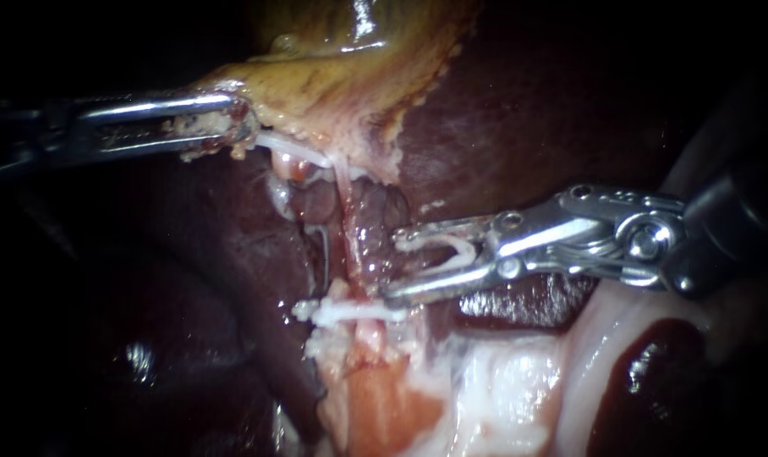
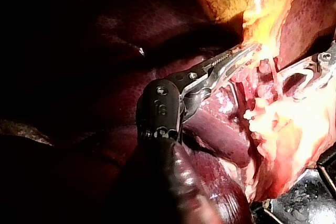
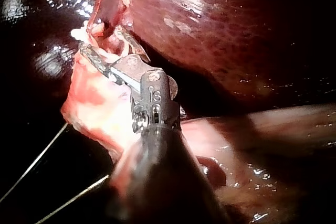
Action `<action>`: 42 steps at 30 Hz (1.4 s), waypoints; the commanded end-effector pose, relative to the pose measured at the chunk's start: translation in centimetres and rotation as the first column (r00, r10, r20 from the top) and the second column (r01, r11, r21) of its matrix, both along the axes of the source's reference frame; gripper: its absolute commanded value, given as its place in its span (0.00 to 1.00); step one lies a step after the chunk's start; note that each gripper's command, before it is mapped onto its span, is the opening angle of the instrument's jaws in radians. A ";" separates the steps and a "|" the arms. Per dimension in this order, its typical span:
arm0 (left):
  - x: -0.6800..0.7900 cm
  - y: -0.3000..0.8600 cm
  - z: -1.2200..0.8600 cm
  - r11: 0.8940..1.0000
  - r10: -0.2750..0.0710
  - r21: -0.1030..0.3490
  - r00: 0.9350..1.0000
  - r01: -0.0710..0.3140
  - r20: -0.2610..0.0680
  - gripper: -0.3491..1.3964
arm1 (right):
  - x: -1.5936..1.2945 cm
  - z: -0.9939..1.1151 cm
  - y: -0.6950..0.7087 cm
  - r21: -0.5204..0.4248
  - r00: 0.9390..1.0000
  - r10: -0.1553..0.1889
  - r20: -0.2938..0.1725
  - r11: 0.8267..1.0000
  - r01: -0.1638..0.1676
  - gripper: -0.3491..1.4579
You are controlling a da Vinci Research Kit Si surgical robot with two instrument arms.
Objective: Clipping second clip right tube
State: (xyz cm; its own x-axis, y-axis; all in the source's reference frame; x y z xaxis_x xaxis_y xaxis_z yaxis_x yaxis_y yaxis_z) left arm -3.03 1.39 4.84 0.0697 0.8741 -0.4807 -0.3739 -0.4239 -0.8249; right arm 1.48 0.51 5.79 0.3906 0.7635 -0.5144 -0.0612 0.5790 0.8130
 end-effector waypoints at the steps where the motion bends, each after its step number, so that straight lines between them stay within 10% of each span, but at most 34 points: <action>1: 0.00 0.00 0.00 1.000 0.000 0.000 1.000 0.000 0.000 0.00 | 0.03 0.00 -0.02 -0.001 1.000 0.001 0.000 1.000 -0.001 0.47; 25: -0.03 0.00 -0.01 1.000 -0.002 0.000 1.000 0.002 -0.001 0.00 | 0.67 0.30 -0.29 0.008 0.995 0.012 -0.095 1.000 -0.012 0.47; 42: -0.03 0.00 -0.01 1.000 -0.002 0.000 1.000 0.002 -0.001 0.00 | 0.69 0.00 -0.36 0.042 0.986 -0.014 -0.164 0.999 0.021 0.47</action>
